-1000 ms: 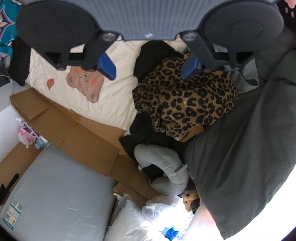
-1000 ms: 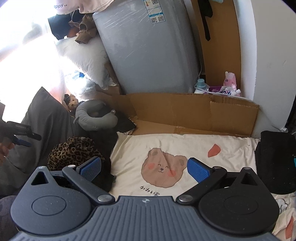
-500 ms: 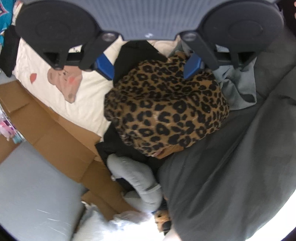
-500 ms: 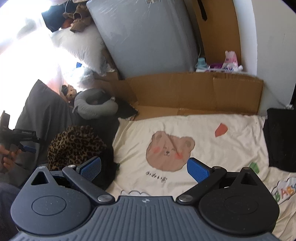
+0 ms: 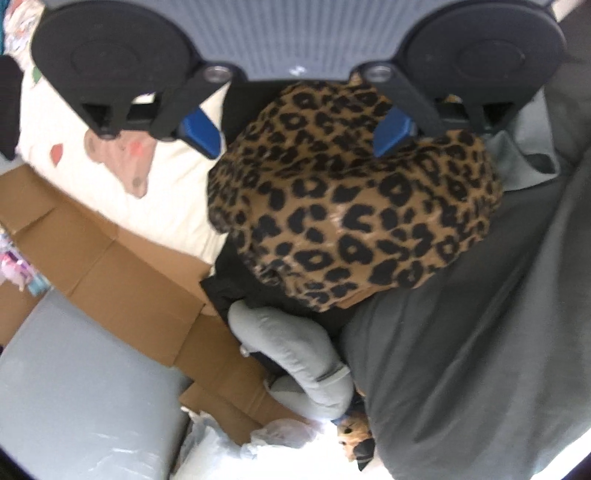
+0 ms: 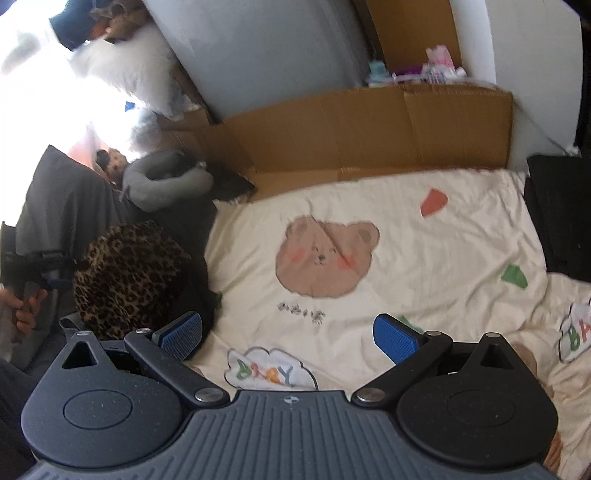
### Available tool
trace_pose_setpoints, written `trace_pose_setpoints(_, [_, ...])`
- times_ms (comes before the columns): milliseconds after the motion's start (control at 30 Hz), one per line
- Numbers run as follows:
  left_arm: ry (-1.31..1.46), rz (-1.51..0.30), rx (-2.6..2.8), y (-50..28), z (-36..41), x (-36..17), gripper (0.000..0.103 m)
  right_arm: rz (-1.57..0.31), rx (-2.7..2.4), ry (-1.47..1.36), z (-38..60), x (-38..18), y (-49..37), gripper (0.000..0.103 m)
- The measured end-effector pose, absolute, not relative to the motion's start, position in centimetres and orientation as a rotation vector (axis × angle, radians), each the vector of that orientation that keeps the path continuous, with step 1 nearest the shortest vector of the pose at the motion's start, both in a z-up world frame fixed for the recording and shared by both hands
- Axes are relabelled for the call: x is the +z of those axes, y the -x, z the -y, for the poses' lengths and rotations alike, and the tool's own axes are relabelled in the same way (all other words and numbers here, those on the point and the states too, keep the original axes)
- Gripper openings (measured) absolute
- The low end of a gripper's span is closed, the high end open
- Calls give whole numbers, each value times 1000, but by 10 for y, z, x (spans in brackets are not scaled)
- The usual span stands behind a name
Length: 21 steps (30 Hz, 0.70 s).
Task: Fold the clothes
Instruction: 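Move the left tool to the leopard-print garment and close on it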
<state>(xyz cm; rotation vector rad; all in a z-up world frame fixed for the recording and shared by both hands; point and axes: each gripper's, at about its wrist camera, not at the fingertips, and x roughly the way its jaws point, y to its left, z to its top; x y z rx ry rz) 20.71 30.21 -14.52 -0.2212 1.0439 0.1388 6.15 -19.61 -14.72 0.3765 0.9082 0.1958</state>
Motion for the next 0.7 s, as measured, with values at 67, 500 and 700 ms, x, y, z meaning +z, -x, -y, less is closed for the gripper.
trace_pose_setpoints(67, [217, -1041, 140, -217, -297, -146, 95, -925, 189, -388, 195, -153, -63, 101])
trace_pose_setpoints(500, [262, -1072, 207, -269, -286, -161, 96, -963, 191, -368, 195, -172, -69, 102])
trace_pose_setpoints(700, [275, -1128, 245, -284, -297, -181, 79, -983, 194, -379, 191, -189, -75, 102])
